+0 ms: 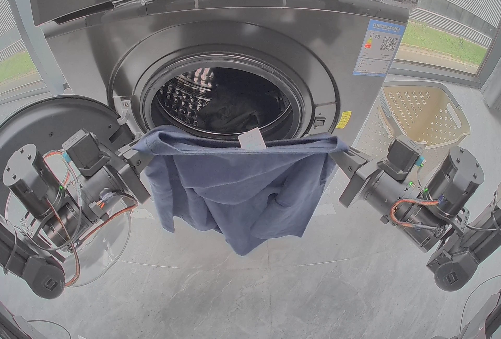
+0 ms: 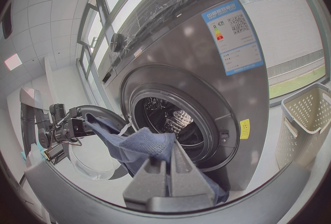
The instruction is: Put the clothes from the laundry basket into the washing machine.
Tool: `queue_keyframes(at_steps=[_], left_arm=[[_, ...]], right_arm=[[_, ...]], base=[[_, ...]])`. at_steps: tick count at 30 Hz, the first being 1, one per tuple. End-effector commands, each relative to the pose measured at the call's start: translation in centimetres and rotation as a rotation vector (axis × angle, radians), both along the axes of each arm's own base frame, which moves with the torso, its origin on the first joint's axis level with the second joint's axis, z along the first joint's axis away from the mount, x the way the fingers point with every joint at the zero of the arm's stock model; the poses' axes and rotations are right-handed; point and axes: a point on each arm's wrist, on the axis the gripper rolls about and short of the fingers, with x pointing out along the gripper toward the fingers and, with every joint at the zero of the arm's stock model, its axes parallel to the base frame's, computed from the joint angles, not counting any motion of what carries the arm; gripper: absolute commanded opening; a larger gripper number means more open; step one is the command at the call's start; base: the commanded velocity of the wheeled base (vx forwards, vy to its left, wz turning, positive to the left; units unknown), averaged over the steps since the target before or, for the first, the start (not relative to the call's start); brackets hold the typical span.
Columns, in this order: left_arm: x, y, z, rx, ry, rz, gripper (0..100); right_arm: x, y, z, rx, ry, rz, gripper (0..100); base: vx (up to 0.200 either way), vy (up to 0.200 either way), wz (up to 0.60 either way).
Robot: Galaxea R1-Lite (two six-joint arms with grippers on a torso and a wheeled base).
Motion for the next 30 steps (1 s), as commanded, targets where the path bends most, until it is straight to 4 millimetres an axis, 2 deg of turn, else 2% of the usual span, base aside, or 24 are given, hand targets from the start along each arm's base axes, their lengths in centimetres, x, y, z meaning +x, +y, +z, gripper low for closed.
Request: queue_keyframes(at_steps=[1,6,23,30], left_arm=[[-0.6,0.5,1.3,-0.02,-0.051,0.012,0],[-0.4,0.8,1.4,-0.019,-0.055,0.025,0],[0.0,1.0,2.1,-0.031,-0.084,0.038,0],[0.5,0.7,3.2,-0.043,-0.112,0.035,0]], right_arm=[[0.0,0.1,1.8,0.047,-0.059,0.001,0],[-0.1,0.3,3.4,0.085,-0.107,0.006,0],[0.1,0.4,4.2,0.108,-0.132,0.004,0],[-0.2,0.0,4.7,0.118,-0.146,0.001,0]], base=[[0.0,0.0,0.0],[0.0,0.0,0.0],[0.0,0.0,0.0],[0.0,0.0,0.0]])
